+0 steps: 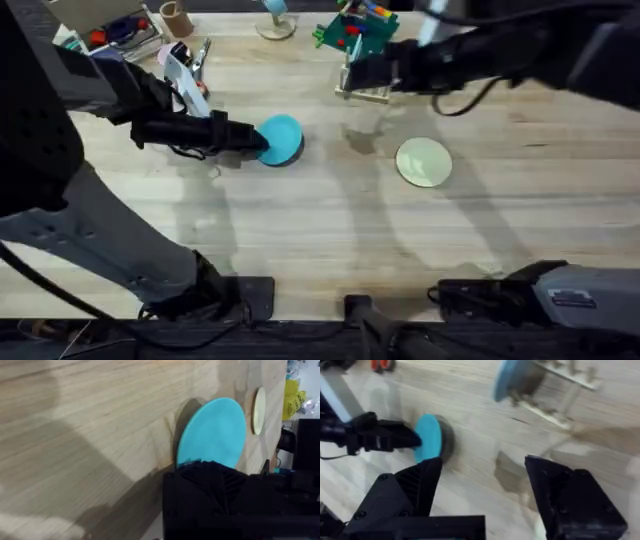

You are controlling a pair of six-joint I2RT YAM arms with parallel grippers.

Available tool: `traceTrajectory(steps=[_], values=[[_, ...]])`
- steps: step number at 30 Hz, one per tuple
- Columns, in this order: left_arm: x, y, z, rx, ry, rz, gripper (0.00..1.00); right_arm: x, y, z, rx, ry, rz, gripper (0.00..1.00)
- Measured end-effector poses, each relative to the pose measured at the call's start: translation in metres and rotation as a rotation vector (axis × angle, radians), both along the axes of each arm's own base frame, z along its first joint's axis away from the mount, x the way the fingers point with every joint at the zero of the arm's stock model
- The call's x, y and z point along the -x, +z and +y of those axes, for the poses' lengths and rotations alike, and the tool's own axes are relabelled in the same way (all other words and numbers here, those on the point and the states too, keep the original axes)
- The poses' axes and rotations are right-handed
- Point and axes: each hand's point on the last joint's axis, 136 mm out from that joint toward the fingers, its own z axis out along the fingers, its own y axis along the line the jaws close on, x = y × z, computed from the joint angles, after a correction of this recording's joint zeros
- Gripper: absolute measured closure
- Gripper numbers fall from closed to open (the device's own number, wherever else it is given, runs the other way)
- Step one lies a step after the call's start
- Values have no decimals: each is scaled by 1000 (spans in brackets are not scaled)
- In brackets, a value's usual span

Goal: Pick up the plates from the table one by one and place each into a slot on the dish rack.

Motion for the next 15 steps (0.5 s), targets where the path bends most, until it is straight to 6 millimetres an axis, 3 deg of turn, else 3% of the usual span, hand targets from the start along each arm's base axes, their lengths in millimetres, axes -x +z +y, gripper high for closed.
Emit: traceTrajectory(steps=[8,15], values=[[0,0,0,0,0,0,960,2,-32,63,-54,66,45,7],[0,0,0,0,1,2,960,10,-55,102,-107,56,116,8]])
